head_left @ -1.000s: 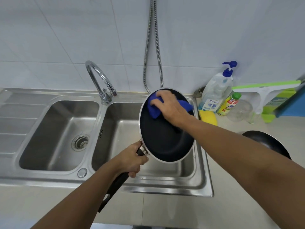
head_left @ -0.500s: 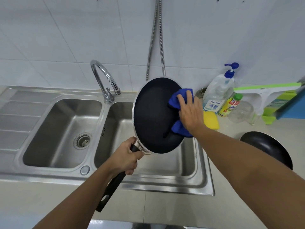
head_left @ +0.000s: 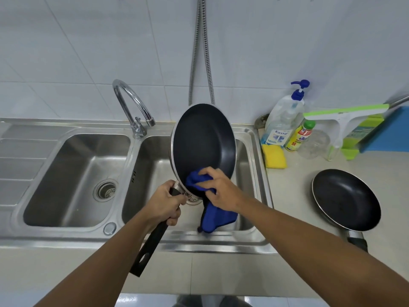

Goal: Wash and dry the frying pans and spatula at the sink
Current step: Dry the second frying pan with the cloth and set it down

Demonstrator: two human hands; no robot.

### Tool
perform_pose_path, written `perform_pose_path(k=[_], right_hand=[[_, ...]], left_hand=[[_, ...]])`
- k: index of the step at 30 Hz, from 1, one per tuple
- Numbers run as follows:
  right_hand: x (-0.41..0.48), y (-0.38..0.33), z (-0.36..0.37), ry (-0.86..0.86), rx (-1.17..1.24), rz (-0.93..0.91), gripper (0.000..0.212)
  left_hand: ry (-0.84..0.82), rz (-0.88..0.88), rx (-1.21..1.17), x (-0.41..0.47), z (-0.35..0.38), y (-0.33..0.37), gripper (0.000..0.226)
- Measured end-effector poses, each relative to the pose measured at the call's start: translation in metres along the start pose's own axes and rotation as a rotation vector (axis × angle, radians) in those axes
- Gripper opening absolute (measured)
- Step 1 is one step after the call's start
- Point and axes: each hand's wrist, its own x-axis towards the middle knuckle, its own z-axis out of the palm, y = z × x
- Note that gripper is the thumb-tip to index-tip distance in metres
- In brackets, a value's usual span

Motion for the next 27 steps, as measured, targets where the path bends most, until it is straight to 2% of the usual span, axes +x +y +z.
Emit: perform_pose_path(k=[3, 5, 9, 11, 13, 15, 18, 19, 21, 24, 27], right_hand=[[0.001, 0.021, -0.017, -0.107, -0.146, -0.025, 0.035], [0.004, 0.043, -0.032, -0.101, -0.327, 0.018, 0.031], [0.034, 0.065, -0.066, 0.091, -0.503, 0.293, 0.029], [0.055, 0.058, -0.075, 0.226, -0.493, 0.337, 0.028], [0.072, 0.042, -0.077, 0.371, -0.362, 0.257, 0.03], [0.085, 0.011, -0.071, 0.484, -0.123, 0.202, 0.035], [0.083, -0.038, -0.041, 0.552, 0.222, 0.196, 0.038], [0.075, -0.048, -0.029, 0.508, 0.27, 0.167, 0.04], [0.051, -0.053, -0.007, 0.314, 0.241, 0.078, 0.047], [0.019, -0.018, 0.003, 0.038, -0.067, -0.079, 0.058], [-0.008, 0.024, 0.001, -0.057, -0.354, -0.106, 0.069]], left_hand=[[-0.009, -0.004, -0.015, -0.003, -0.002, -0.003, 0.017], [-0.031, -0.01, 0.01, -0.006, -0.005, -0.004, 0.015], [-0.13, -0.047, 0.117, -0.012, -0.011, -0.005, 0.014], [-0.157, -0.058, 0.163, -0.011, -0.009, -0.005, 0.014], [-0.173, -0.062, 0.182, -0.009, -0.005, -0.004, 0.014], [-0.176, -0.046, 0.175, -0.006, 0.001, -0.003, 0.014], [-0.15, -0.019, 0.137, -0.002, 0.008, -0.002, 0.015], [-0.136, -0.015, 0.11, 0.0, 0.008, -0.002, 0.012], [-0.106, -0.013, 0.039, 0.004, 0.006, -0.005, 0.012], [-0.09, -0.028, -0.027, 0.009, -0.004, -0.011, 0.015], [-0.111, -0.062, -0.011, 0.009, -0.011, -0.018, 0.019]])
